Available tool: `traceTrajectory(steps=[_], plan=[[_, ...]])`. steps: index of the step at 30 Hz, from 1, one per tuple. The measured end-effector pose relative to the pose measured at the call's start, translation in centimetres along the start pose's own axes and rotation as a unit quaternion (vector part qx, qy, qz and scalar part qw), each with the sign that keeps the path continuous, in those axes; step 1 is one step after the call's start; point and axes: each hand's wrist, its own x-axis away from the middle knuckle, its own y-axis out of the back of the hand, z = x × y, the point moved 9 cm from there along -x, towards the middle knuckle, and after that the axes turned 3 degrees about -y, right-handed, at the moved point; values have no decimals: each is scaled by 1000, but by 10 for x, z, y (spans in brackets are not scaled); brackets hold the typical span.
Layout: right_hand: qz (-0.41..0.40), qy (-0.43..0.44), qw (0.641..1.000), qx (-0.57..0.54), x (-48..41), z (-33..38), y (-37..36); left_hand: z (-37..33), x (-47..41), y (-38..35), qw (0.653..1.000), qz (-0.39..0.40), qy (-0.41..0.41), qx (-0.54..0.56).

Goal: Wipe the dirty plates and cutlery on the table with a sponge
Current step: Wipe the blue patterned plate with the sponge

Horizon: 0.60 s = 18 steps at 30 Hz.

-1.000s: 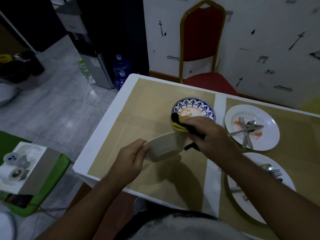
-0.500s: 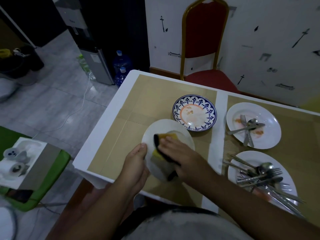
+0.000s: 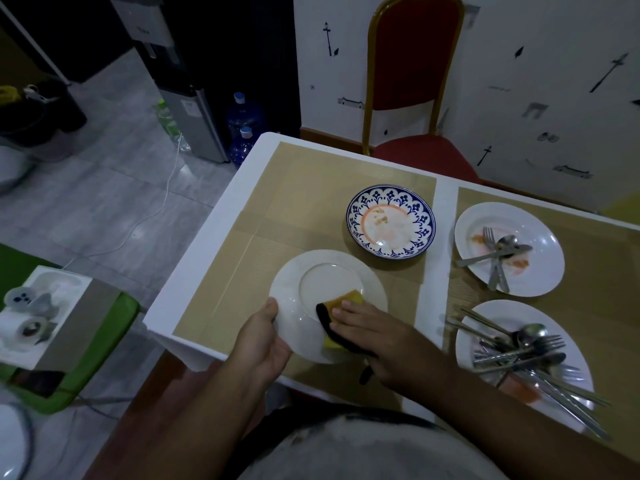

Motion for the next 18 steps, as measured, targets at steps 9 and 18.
traceTrajectory(steps=[9, 18], plan=[[-81, -188, 977, -60, -37, -47, 34, -3, 7, -11, 997, 38, -44, -48], [-9, -120, 991, -54, -6, -11, -15, -22, -3, -8, 995, 38, -70, -53]])
